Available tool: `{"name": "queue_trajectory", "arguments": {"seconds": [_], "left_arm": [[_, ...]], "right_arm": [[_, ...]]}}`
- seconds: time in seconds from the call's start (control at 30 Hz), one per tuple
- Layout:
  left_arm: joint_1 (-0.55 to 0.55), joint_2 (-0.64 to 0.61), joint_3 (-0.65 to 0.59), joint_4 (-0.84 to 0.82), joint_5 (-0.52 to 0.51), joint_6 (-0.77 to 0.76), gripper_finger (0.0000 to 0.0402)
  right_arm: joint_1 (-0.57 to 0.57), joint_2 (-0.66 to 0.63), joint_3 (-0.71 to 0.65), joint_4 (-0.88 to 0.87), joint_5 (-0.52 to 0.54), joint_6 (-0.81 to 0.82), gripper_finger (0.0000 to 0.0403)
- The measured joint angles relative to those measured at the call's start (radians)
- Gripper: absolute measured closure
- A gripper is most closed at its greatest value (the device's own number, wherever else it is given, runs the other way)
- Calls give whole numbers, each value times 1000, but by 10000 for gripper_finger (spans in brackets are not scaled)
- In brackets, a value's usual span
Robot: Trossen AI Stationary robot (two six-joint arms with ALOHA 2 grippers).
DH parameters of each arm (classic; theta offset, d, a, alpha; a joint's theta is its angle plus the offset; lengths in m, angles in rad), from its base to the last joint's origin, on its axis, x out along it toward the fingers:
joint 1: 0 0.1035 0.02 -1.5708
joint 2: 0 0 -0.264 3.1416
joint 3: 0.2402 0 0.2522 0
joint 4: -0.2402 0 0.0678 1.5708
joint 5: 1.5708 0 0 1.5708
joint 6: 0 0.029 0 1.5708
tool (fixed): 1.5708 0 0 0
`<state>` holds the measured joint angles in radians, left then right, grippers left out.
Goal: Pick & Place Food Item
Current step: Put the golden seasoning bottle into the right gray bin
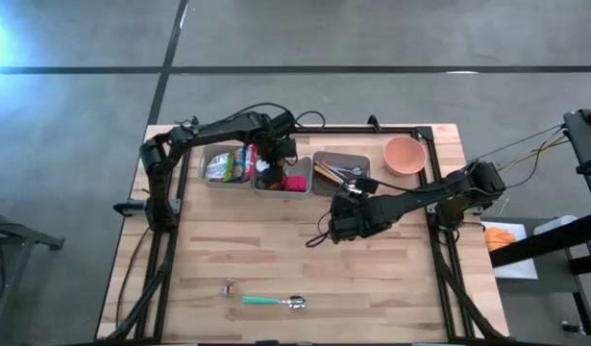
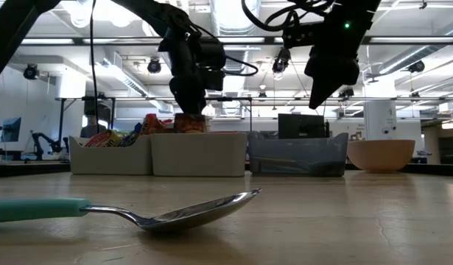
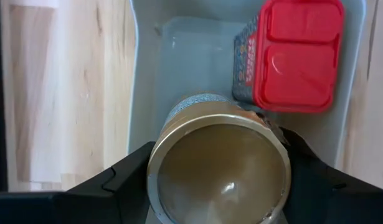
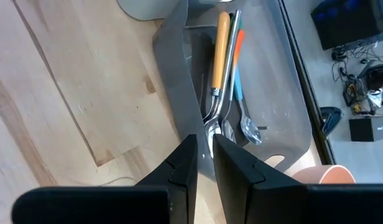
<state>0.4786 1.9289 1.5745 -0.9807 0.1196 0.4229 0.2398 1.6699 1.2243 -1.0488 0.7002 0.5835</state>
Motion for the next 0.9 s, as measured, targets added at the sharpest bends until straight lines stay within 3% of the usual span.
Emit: {"name": "queue_trajectory", "arguments": {"seconds": [0.9], "left_arm": [[-32, 0, -9, -17, -3, -7, 135]], "right_arm": [[5, 0, -38, 21, -5, 16, 356]]}}
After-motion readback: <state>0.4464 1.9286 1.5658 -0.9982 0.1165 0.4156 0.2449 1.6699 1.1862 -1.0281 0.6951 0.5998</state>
